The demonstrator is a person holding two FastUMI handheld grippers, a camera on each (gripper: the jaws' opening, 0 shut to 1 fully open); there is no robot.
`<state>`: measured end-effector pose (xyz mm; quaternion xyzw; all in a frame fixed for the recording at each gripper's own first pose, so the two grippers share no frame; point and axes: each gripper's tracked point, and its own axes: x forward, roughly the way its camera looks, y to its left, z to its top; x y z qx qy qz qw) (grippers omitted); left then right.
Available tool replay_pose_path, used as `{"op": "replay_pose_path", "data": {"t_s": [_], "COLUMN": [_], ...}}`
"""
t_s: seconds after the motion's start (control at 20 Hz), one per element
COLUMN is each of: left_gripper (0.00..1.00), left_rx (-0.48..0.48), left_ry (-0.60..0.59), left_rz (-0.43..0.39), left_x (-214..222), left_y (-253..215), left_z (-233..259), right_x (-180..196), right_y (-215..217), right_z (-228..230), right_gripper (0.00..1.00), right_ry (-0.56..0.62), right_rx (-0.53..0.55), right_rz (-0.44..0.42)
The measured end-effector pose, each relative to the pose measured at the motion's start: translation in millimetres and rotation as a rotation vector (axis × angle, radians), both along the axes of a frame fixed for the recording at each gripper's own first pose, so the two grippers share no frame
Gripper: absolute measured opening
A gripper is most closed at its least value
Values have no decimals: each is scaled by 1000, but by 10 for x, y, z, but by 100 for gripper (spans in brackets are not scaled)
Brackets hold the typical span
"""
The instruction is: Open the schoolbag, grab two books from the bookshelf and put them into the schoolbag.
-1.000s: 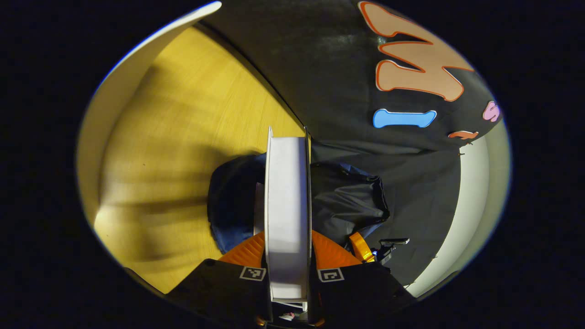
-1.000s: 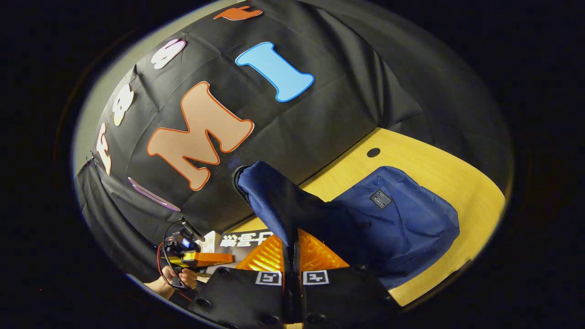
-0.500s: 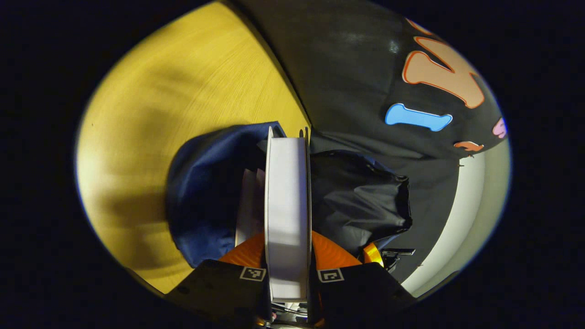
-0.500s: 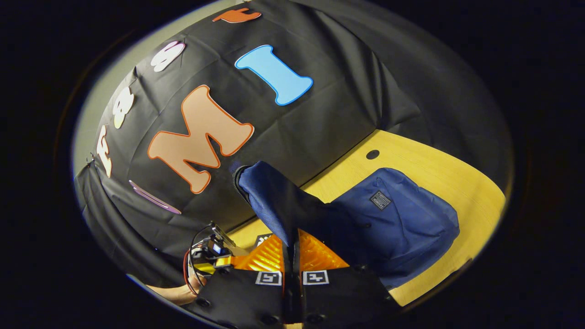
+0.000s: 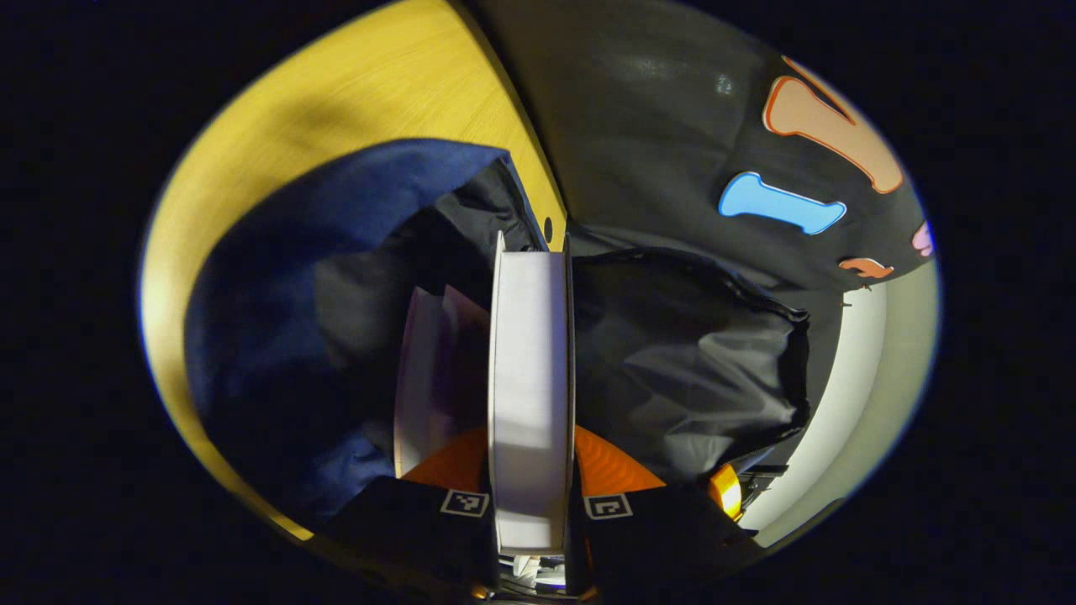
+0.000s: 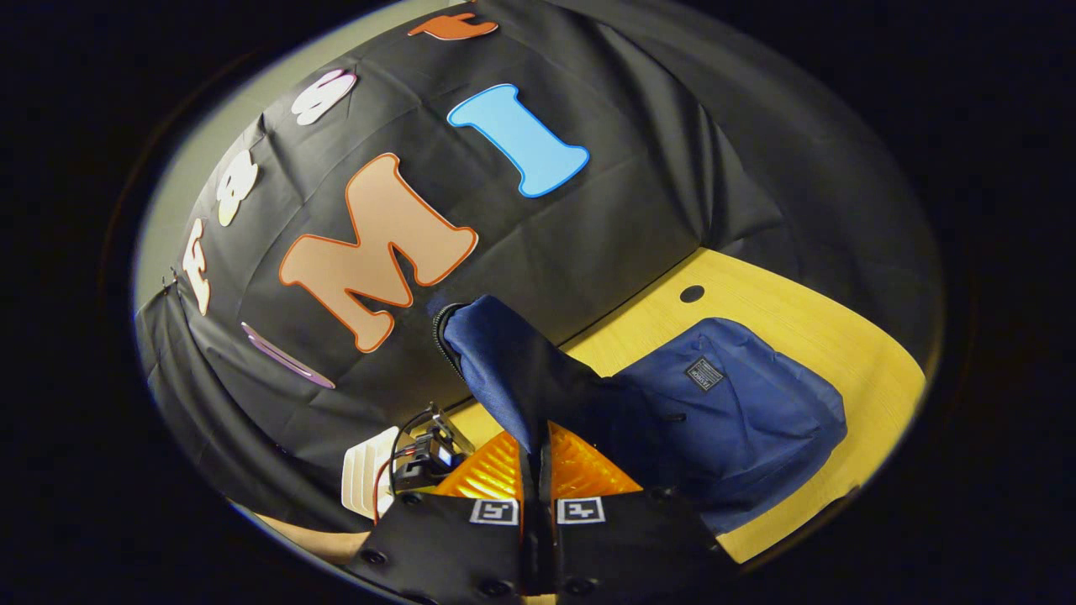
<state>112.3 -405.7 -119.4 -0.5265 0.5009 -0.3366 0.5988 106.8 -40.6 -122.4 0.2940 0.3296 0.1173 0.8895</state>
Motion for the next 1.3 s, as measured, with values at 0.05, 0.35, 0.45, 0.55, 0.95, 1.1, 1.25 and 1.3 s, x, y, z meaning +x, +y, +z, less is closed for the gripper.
{"op": "replay_pose_path", "data": {"t_s": [0.05, 0.35, 0.45, 0.55, 0.95, 1.1, 1.25, 1.3], "left_gripper": [27, 27, 29, 27, 47, 70, 78, 80], "left_rx": [-8, -51, -61, -57, 43, 153, 239, 255], "left_ry": [3, 42, 43, 36, 29, -42, -84, -100], "left_rz": [6, 20, 19, 22, 2, -6, -24, -21], "left_x": [4, 6, 12, 21, -26, 12, -4, 14], "left_y": [-72, -465, -565, -594, -533, -410, -199, -111], "left_z": [-25, -107, -131, -145, -138, -137, -68, -18], "right_x": [2, -2, 0, -7, -14, -20, -24, -23], "right_y": [12, 11, 19, 9, -30, -38, -42, -52], "right_z": [-10, -42, -41, -53, -62, -76, -86, -93], "right_gripper": [3, 3, 3, 3, 3, 3, 3, 3], "right_ry": [-2, -2, 0, 1, 1, -2, -2, -2], "right_rx": [-1, 8, 8, 9, 25, 29, 39, 42], "right_rz": [6, 20, 23, 14, -10, -19, -28, -29]}}
